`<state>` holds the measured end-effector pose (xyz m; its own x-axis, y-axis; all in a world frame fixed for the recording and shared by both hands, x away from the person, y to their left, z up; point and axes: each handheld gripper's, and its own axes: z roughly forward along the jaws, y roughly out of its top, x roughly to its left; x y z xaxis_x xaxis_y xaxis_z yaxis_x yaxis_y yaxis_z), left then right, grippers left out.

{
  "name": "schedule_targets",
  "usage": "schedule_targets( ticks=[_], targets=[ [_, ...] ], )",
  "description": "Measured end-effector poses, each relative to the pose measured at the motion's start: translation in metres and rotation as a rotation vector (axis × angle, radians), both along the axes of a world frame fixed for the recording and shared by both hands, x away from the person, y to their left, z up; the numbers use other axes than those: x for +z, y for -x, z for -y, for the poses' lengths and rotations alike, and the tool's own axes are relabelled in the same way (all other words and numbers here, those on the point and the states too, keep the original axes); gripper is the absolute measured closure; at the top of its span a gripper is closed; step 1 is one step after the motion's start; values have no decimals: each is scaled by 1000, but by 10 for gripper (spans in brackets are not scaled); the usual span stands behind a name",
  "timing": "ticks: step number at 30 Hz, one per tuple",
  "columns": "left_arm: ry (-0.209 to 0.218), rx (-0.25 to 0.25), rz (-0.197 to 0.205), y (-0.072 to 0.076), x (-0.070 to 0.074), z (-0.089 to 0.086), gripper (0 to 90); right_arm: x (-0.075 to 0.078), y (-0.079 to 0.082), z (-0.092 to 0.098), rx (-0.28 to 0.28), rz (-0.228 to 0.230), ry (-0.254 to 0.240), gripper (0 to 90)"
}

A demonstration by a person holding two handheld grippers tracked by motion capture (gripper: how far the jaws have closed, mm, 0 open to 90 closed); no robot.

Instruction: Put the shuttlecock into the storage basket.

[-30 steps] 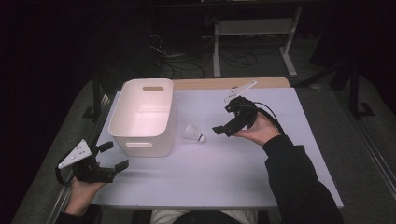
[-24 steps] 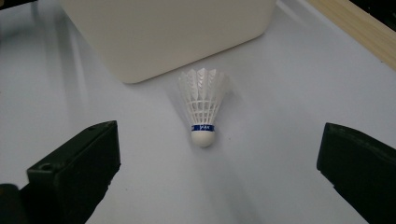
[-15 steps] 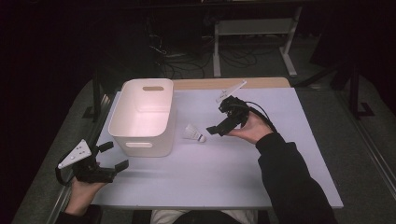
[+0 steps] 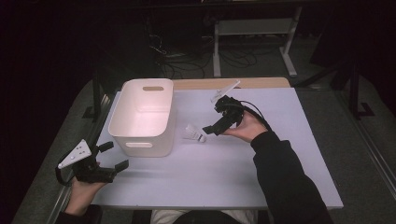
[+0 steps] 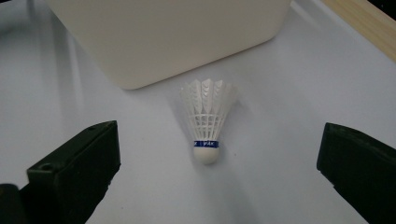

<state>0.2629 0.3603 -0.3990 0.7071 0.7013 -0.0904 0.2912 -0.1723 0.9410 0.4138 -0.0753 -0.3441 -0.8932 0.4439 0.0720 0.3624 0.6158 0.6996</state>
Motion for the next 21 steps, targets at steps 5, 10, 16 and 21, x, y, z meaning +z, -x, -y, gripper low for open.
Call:
schedule_targets(
  ticks=[5,10,16,21],
  targets=[
    [-1,-3,0,0,0,0,0,-6,-4,-2,1,-7,16,0],
    [1,-5,0,0,0,0,0,-11,-9,-4,0,-17,14,0],
    [2,-6,0,0,0,0,0,-16,-12,-6,-2,-24,19,0],
    [3,-7,0,0,0,1,0,-21,-16,-7,-4,-32,21,0]
  ],
)
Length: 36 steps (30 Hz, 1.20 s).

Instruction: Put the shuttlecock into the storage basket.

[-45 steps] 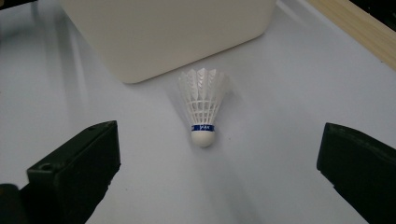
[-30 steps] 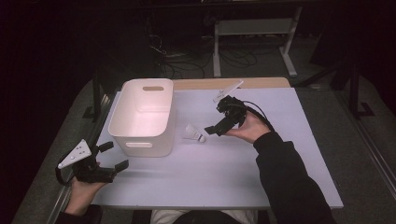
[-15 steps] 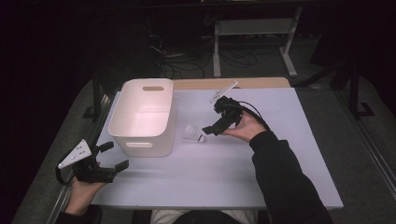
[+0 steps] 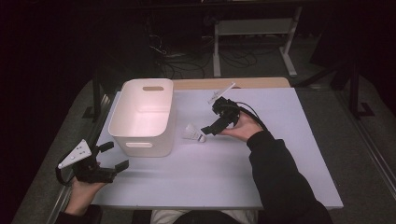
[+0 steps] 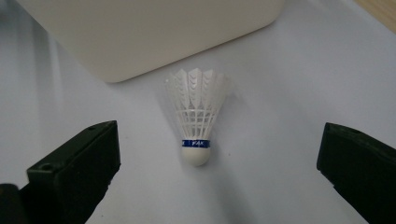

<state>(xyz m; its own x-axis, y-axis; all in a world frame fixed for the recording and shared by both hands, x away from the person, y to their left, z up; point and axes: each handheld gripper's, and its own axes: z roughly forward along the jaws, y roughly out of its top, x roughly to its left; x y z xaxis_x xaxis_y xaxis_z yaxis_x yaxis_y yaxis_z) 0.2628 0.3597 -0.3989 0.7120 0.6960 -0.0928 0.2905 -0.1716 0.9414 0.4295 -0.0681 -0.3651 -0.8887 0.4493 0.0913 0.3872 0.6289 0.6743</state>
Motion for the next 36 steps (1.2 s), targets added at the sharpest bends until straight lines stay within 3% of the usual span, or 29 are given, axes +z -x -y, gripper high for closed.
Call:
schedule_targets(
  ticks=[6,36],
  targets=[
    [-1,-3,-1,0,0,0,0,-5,-4,-1,-7,6,10,0],
    [9,-9,2,1,0,0,0,-40,-15,-21,19,-58,37,0]
  ],
)
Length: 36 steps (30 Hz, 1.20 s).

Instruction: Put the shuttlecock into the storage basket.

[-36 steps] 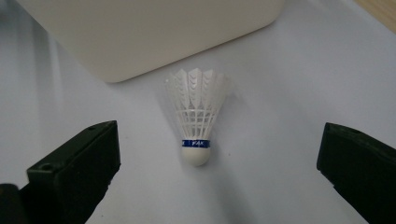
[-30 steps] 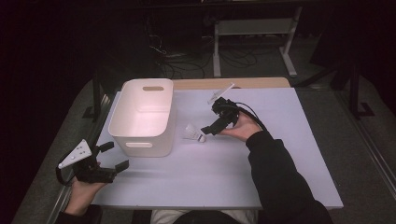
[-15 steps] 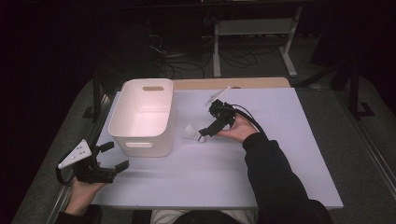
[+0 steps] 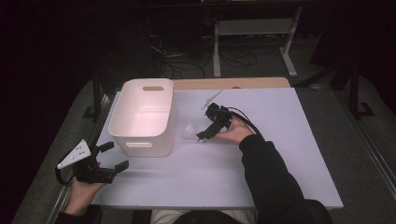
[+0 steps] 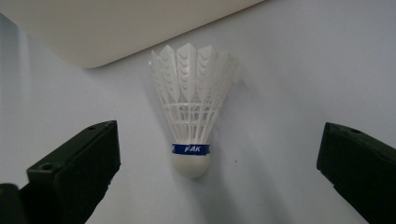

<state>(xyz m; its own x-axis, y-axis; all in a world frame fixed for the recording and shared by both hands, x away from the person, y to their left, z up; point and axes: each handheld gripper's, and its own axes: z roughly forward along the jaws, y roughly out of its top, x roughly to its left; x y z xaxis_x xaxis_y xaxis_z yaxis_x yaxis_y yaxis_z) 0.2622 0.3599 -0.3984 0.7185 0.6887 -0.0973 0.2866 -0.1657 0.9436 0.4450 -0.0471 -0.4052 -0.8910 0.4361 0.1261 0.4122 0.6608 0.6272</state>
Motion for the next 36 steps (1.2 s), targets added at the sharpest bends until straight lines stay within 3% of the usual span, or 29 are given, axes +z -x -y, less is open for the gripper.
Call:
schedule_targets(
  ticks=[18,27,36],
  targets=[
    [2,-2,0,0,0,0,0,-18,3,-15,24,-27,38,0],
    [2,-1,0,1,0,0,0,-25,5,-14,29,-43,53,93],
    [2,-2,0,0,0,0,0,-25,7,-15,62,-38,78,337]
  ],
)
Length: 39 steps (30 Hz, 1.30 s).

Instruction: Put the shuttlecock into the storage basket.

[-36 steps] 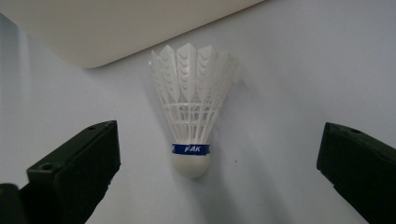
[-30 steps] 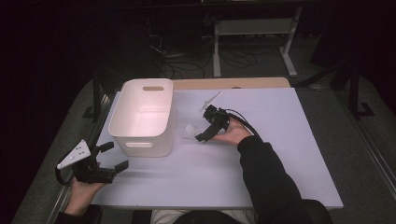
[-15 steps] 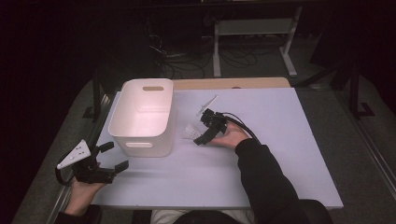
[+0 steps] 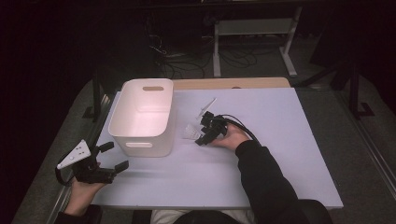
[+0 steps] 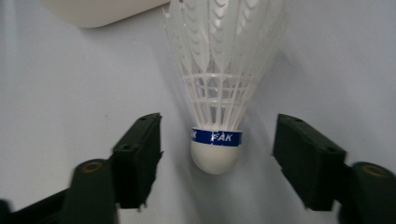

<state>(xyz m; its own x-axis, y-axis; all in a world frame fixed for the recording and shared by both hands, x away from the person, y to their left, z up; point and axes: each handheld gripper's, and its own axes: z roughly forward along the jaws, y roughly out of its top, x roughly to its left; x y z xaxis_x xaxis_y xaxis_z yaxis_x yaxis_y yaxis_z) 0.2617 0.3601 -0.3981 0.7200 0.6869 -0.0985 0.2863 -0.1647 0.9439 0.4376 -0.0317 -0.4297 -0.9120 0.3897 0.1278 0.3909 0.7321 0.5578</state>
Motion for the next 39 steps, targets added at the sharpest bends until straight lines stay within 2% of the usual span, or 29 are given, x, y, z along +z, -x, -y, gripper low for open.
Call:
schedule_targets(
  ticks=[7,21,33,39],
  targets=[
    [0,-1,1,0,0,0,0,0,0,1,3,-2,6,469],
    [-1,-1,1,0,0,0,0,-2,-2,1,8,-27,13,628],
    [0,-1,0,0,0,0,0,1,-2,2,0,-34,23,640],
    [-1,-1,0,0,0,0,0,4,-1,4,-2,-30,13,640]
  ],
)
